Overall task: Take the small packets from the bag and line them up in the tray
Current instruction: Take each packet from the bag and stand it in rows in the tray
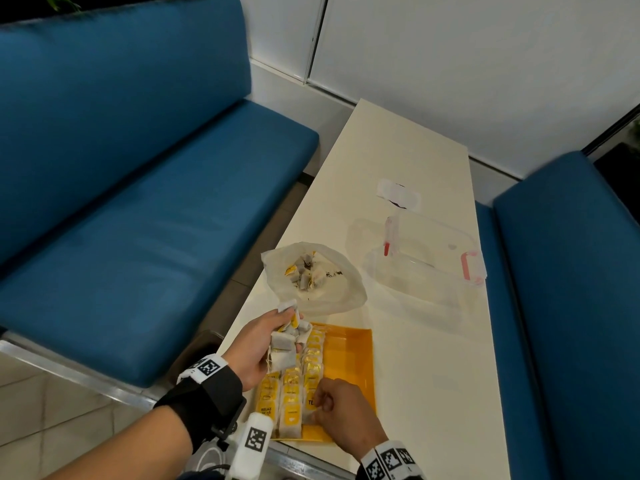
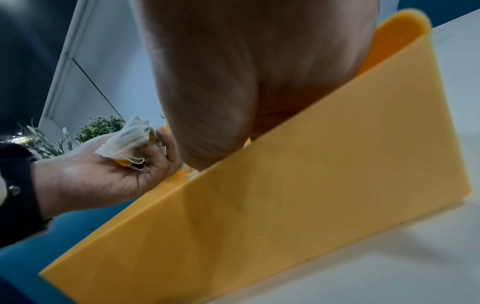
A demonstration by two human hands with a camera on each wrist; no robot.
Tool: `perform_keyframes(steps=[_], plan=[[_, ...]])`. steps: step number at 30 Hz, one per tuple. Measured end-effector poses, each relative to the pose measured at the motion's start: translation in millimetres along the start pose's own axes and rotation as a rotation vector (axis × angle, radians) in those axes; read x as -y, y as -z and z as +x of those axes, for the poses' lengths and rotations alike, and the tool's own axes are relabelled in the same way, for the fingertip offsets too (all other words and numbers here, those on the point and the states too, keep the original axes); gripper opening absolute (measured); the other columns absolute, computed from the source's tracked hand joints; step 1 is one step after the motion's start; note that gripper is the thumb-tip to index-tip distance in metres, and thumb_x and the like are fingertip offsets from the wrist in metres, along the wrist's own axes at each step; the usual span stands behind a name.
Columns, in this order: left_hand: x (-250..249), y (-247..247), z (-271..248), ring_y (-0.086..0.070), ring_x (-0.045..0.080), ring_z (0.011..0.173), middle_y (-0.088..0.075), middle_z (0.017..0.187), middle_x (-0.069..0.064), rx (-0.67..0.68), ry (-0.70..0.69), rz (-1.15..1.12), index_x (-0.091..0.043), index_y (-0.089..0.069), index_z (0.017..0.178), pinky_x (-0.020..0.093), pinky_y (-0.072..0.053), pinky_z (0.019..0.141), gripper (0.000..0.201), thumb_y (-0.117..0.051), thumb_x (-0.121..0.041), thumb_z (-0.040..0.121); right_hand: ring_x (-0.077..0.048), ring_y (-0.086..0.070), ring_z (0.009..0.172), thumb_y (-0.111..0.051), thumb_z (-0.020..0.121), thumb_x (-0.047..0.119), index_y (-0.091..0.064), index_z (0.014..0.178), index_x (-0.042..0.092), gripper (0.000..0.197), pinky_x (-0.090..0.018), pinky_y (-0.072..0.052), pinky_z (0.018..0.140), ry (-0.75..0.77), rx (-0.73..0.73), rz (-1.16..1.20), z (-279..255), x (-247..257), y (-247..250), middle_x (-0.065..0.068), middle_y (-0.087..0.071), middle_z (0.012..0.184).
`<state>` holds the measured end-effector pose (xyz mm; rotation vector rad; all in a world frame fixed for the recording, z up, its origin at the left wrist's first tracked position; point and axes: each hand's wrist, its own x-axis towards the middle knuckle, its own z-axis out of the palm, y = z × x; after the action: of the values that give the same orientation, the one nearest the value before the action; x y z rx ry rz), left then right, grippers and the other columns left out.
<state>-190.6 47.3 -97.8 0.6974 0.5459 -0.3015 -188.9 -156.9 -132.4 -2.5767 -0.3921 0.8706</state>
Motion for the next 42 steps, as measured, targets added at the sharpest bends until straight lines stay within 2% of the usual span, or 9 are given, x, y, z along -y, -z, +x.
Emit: perform_keyframes(steps=[8, 11, 13, 18, 21, 23, 26, 36, 42], plan=[[-0.7, 1.5, 2.3, -0.065, 0.021, 0.064, -0.073, 0.092, 0.012, -0.009, 0.003, -0.022, -0.009, -0.063, 0.117, 0.028, -0.058, 0.058, 0.024, -0.057, -0.027, 0.102, -0.012, -0.053, 0.083, -0.075, 0.075, 0.029, -0.054, 0.078, 0.029, 0.021, -0.023, -0.042, 0.067, -0.021, 0.012, 0.001, 1.3, 1.9, -1.1, 0.006, -0.057, 0.089], [-2.0, 2.6, 2.8, -0.067, 0.021, 0.066, -0.073, 0.094, 0.013, -0.013, 0.014, -0.037, -0.009, -0.064, 0.118, 0.03, -0.059, 0.061, 0.026, -0.059, -0.028, 0.101, -0.014, -0.058, 0.091, -0.068, 0.079, 0.027, -0.056, 0.082, 0.032, 0.013, -0.028, -0.049, 0.076, 0.008, 0.025, -0.033, -1.7, 5.0, 3.1, 0.005, -0.06, 0.096], [-3.0, 4.3, 4.0, -0.069, 0.021, 0.069, -0.074, 0.099, 0.013, -0.02, 0.017, -0.019, -0.009, -0.065, 0.119, 0.031, -0.058, 0.065, 0.027, -0.06, -0.029, 0.101, -0.013, -0.059, 0.094, -0.063, 0.083, 0.026, -0.059, 0.088, 0.035, 0.01, -0.028, -0.051, 0.081, 0.062, -0.048, -0.054, -2.9, 8.8, 13.2, 0.007, -0.06, 0.098], [-2.0, 4.3, 6.1, -0.069, 0.022, 0.073, -0.074, 0.104, 0.013, -0.025, 0.043, -0.007, -0.008, -0.068, 0.123, 0.032, -0.058, 0.065, 0.034, -0.063, -0.031, 0.099, -0.003, -0.055, 0.078, -0.066, 0.089, 0.017, -0.064, 0.104, 0.031, 0.02, -0.012, -0.044, 0.069, 0.352, -0.435, 0.092, -0.8, 33.3, 54.5, 0.018, -0.049, 0.09], [-0.6, 0.6, 5.3, -0.069, 0.022, 0.073, -0.074, 0.103, 0.015, -0.016, 0.058, -0.015, -0.007, -0.069, 0.124, 0.031, -0.058, 0.063, 0.035, -0.063, -0.03, 0.099, 0.003, -0.055, 0.079, -0.065, 0.091, 0.02, -0.064, 0.112, 0.032, 0.024, -0.006, -0.043, 0.069, 0.491, -0.411, 0.034, 5.9, 45.2, 64.6, 0.021, -0.045, 0.101], [-0.1, -1.3, 3.8, -0.068, 0.023, 0.069, -0.072, 0.096, 0.016, 0.007, 0.072, -0.026, -0.005, -0.068, 0.123, 0.03, -0.056, 0.059, 0.034, -0.061, -0.029, 0.1, -0.003, -0.057, 0.081, -0.064, 0.092, 0.024, -0.065, 0.112, 0.033, 0.022, -0.015, -0.048, 0.069, 0.513, -0.363, -0.043, 10.7, 47.9, 65.1, 0.017, -0.045, 0.104], [-1.7, -1.3, 2.6, -0.067, 0.022, 0.067, -0.07, 0.092, 0.015, 0.014, 0.094, -0.025, -0.005, -0.067, 0.124, 0.03, -0.056, 0.059, 0.036, -0.063, -0.03, 0.099, -0.007, -0.057, 0.08, -0.063, 0.092, 0.025, -0.069, 0.105, 0.031, 0.015, -0.027, -0.051, 0.066, 0.529, -0.36, -0.08, 14.3, 49.4, 65.1, 0.015, -0.046, 0.102], [-0.4, 8.2, 8.5, -0.067, 0.027, 0.081, -0.069, 0.125, 0.024, -0.009, 0.088, -0.042, -0.01, -0.067, 0.131, 0.034, -0.057, 0.063, 0.036, -0.062, -0.028, 0.099, -0.001, -0.056, 0.075, -0.063, 0.088, 0.022, -0.064, 0.091, 0.024, 0.003, -0.024, -0.051, 0.067, 0.568, -0.393, -0.041, 14.4, 47.3, 76.0, 0.014, -0.053, 0.093], [-3.8, 11.9, 8.8, -0.065, 0.027, 0.074, -0.067, 0.102, 0.022, 0.016, 0.13, -0.036, -0.002, -0.062, 0.129, 0.033, -0.058, 0.066, 0.043, -0.064, -0.032, 0.098, -0.008, -0.062, 0.076, -0.082, 0.078, 0.019, -0.068, 0.076, 0.023, 0.015, -0.013, -0.047, 0.068, 0.329, -0.411, 0.333, 14.4, 44.6, 85.2, 0.009, -0.066, 0.082]])
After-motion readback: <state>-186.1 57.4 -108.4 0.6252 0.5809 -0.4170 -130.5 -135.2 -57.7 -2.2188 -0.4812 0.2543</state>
